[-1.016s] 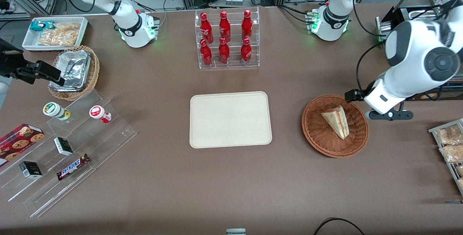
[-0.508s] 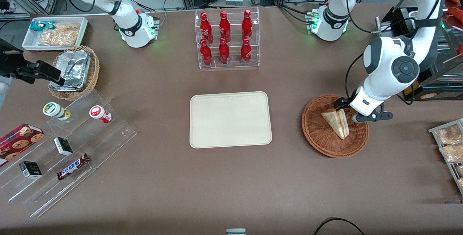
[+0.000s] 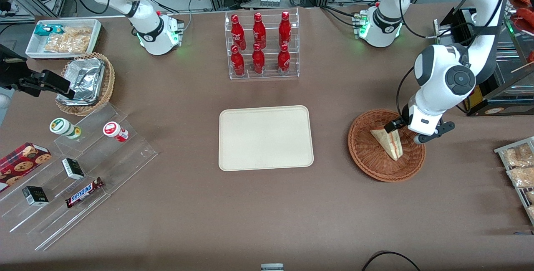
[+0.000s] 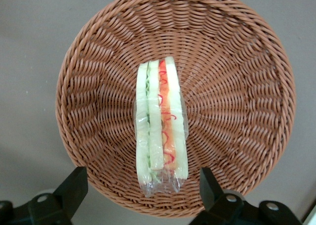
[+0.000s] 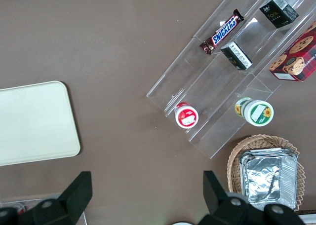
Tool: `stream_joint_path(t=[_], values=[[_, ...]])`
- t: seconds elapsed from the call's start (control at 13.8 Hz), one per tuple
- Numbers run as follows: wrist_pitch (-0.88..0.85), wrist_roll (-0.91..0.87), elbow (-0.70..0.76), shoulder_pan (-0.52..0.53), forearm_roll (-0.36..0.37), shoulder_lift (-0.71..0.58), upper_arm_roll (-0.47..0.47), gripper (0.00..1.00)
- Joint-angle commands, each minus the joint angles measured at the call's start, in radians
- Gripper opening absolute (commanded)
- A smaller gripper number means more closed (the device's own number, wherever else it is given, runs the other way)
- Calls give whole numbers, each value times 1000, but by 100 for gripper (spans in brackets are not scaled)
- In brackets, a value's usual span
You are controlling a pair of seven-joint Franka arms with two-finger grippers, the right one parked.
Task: Place sandwich from basket to tray
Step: 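Close the left gripper on the sandwich's wrapped crust edge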
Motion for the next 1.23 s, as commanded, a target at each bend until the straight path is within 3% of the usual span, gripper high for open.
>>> stream_joint_path(t=[0.0,0.73,0.8,0.87,1.09,1.16], values=[[36,-103,-7,-9,9,21,-2,100],[113,-136,1,-32,-4,120,-2,100],[113,-136,1,-32,-4,124,-2,96],[113,-134,2,-31,-4,124,-2,83],[105,-120,1,-31,-3,118,-2,16],[102,-116,1,-31,-3,115,0,12]])
